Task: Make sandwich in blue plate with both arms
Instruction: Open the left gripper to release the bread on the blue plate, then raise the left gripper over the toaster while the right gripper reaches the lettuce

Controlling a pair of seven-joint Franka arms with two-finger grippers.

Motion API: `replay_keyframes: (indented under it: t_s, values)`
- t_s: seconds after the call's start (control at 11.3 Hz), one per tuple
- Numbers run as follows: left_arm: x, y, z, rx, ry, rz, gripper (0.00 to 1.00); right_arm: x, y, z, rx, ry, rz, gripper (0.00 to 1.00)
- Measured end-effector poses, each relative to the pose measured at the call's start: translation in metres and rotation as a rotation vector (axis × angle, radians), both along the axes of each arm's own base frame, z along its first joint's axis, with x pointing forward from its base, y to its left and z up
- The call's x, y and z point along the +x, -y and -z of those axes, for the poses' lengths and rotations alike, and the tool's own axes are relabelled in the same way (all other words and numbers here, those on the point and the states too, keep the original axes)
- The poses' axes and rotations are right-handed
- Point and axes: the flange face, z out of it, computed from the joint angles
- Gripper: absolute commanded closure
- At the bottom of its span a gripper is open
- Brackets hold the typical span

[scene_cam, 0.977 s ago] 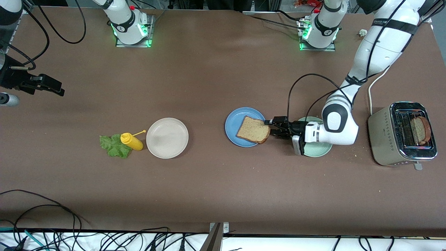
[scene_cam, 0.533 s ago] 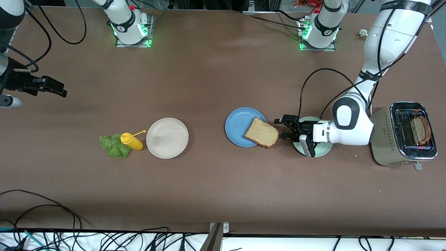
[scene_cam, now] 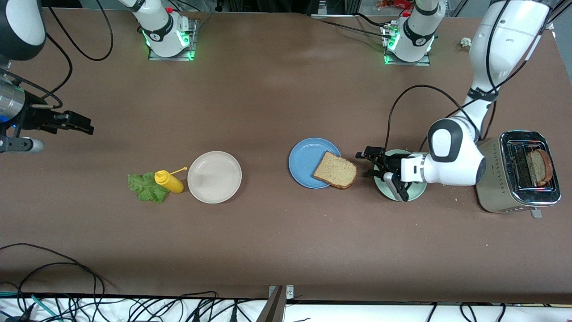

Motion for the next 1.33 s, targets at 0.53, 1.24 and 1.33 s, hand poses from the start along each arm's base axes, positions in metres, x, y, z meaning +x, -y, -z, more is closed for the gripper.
replay_keyframes:
  t_s: [0.53,1.24,1.33]
  values:
    - [0.021,-0.005,-0.147,0.437,0.105,-0.009,0.00,0.022,0.022,0.038,0.027,0.004,-0.023,0.00]
    - [0.000,-0.022,-0.316,0.667,0.048,-0.127,0.00,0.041,0.021,0.077,0.030,-0.001,-0.019,0.00]
    - [-0.004,-0.025,-0.326,0.675,0.051,-0.152,0.00,0.047,0.021,0.093,0.028,-0.001,-0.024,0.00]
